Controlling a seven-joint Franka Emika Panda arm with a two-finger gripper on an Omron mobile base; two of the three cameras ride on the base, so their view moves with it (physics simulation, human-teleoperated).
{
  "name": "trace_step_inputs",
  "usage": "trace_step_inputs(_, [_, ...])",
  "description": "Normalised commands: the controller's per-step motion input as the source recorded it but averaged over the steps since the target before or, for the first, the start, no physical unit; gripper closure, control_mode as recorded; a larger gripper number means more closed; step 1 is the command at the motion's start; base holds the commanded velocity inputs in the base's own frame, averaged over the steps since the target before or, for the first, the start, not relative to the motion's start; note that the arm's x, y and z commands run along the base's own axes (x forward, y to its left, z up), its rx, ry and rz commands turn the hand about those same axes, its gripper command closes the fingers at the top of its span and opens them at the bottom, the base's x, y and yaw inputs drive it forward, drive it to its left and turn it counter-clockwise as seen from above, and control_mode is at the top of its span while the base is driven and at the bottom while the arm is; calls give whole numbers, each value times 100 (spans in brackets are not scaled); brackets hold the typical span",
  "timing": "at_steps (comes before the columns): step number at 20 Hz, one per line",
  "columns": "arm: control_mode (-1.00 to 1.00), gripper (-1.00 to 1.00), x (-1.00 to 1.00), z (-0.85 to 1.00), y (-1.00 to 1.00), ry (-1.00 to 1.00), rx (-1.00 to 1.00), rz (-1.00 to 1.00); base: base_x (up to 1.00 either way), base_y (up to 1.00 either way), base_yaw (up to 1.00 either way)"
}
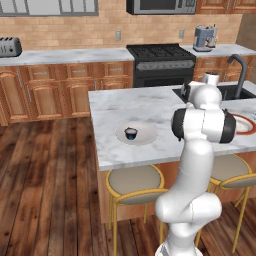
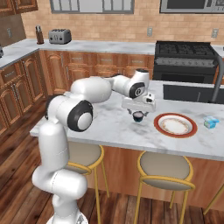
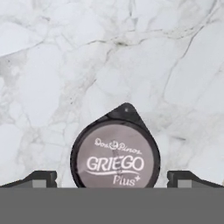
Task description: Place two yogurt containers on each plate.
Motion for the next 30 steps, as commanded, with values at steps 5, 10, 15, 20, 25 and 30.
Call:
trace_step_inputs(5, [-100,-100,0,-14,-8,0,4,0,0,0,0])
trace_step_inputs(10, [-100,-100,0,-17,0,0,4,0,0,0,0])
trace_step_inputs(15, [-100,-100,0,0,0,0,1,0,0,0,0])
trace_step_inputs(20, [-100,-100,-3,0,1,0,0,1,0,0,0])
trace_step_inputs(25, [-100,-100,-3,0,7,0,0,4,0,0,0])
trace_step_inputs(30, [-100,-100,0,0,0,0,0,0,0,0,0])
